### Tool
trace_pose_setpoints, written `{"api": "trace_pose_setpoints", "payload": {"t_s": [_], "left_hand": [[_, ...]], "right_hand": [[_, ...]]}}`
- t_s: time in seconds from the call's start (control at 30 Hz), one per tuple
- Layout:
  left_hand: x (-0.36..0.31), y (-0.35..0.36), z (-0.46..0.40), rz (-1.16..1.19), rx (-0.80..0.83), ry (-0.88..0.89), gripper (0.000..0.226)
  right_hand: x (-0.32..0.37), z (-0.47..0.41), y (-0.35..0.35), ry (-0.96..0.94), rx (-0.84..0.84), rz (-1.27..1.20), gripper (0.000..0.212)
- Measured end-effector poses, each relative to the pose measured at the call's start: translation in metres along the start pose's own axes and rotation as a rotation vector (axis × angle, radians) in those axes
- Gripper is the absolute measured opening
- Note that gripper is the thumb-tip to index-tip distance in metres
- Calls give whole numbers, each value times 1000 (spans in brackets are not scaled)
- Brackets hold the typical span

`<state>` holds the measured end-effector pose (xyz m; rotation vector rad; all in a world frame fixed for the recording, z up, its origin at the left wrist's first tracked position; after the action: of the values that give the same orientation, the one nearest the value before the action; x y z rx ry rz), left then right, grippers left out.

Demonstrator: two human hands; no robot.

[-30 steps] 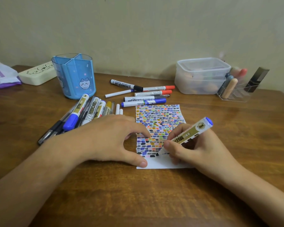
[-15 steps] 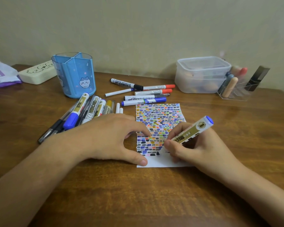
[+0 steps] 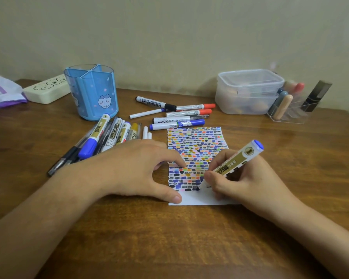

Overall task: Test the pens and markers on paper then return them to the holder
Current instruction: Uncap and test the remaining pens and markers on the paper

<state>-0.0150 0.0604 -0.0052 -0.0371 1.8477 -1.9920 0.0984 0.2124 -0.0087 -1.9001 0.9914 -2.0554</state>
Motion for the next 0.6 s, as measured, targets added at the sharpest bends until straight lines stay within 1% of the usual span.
{"api": "trace_pose_setpoints", "payload": {"t_s": [0.13,0.23,0.33,0.5,0.6], "left_hand": [[0,0,0,1,-2,13,70],[1,0,0,-2,-7,9,69],[1,0,1,1,-26,10,69],[2,0,0,6,-23,8,68],[2,0,0,-1,-17,5,68]], "right_hand": [[1,1,2,-10,32,-71,13],[2,1,3,-24,45,-29,12],[-1,-1,1,-21,14,14,15],[-1,-1,1,-26,44,-61,15],[-1,-1,2,-35,35,-24,13]]}}
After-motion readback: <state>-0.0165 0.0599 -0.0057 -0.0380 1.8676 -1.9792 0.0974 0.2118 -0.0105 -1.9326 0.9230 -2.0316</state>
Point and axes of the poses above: each hand's wrist, its own z-axis away from the middle knuckle, its own y-axis out of the palm, x = y × z, the point moved 6 cm from there along -z, towards the middle knuckle, and after that the axes turned 8 degrees about y, right-handed, at the moved point
